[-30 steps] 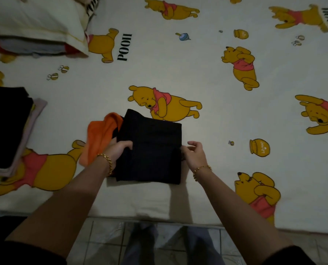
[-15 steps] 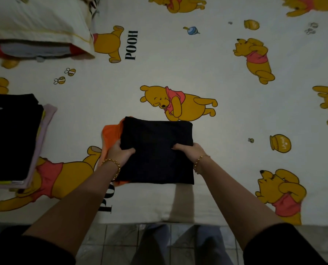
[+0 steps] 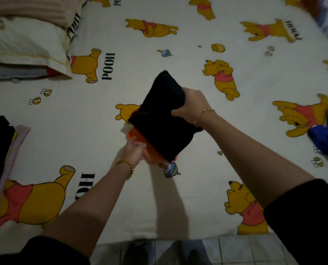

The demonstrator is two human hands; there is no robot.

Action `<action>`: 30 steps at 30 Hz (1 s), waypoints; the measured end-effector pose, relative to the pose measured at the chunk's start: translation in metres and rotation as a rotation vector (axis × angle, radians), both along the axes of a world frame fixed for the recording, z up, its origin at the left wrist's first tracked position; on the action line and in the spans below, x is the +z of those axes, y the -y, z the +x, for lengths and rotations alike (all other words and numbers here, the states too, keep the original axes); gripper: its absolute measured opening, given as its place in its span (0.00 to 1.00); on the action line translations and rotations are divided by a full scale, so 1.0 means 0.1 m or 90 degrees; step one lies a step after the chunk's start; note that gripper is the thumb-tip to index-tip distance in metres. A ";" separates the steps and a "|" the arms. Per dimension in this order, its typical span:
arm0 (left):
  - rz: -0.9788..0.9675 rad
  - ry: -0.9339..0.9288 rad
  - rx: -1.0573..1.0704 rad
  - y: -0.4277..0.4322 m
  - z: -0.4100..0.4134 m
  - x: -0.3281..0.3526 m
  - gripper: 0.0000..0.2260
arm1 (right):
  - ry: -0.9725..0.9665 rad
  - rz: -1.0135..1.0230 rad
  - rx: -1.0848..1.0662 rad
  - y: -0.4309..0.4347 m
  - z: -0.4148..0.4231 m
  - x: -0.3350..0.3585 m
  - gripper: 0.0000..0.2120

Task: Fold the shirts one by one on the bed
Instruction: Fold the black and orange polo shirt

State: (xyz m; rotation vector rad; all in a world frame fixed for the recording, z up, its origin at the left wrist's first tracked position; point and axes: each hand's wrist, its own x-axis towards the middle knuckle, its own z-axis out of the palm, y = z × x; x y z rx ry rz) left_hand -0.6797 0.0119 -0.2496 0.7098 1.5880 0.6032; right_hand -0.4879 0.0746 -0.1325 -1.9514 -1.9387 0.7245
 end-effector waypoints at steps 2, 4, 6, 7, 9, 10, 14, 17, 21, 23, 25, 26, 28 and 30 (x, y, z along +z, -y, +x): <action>0.023 -0.012 0.007 -0.08 0.11 0.09 0.22 | 0.096 0.077 0.052 -0.18 0.06 0.24 0.19; 0.050 -0.022 0.024 -0.16 0.17 0.18 0.16 | 0.205 0.162 0.080 -0.29 0.10 0.45 0.18; 0.082 -0.029 0.038 -0.21 0.21 0.23 0.14 | 0.292 0.247 0.105 -0.31 0.15 0.55 0.18; 0.091 -0.037 0.039 -0.22 0.22 0.24 0.15 | 0.314 0.287 0.118 -0.29 0.17 0.52 0.18; 0.104 -0.066 0.042 -0.20 0.23 0.20 0.14 | 0.308 0.362 0.160 -0.16 0.21 0.27 0.18; 0.107 -0.083 0.045 -0.16 0.24 0.15 0.12 | 0.285 0.392 0.178 -0.07 0.23 0.06 0.16; 0.086 -0.193 0.017 0.10 0.30 -0.16 0.15 | 0.258 0.178 0.245 0.65 0.31 -1.01 0.22; 0.077 -0.314 -0.033 0.28 0.36 -0.35 0.16 | 0.221 -0.014 0.257 1.17 0.34 -1.55 0.29; 0.112 -0.341 0.004 0.28 0.50 -0.37 0.13 | 0.096 0.016 0.130 1.17 0.41 -1.62 0.27; 0.110 -0.314 0.019 0.23 0.57 -0.34 0.13 | 0.043 0.093 -0.024 1.05 0.50 -1.56 0.26; 0.091 -0.301 0.018 0.18 0.65 -0.31 0.14 | -0.068 0.043 -0.199 0.88 0.61 -1.51 0.25; 0.073 -0.291 0.017 0.16 0.67 -0.30 0.15 | -0.144 -0.023 -0.283 0.81 0.65 -1.49 0.25; 0.035 -0.267 0.012 0.15 0.71 -0.32 0.15 | -0.239 -0.144 -0.403 0.68 0.74 -1.48 0.21; 0.020 -0.257 -0.004 0.18 0.70 -0.35 0.14 | -0.242 -0.186 -0.411 0.64 0.82 -1.48 0.11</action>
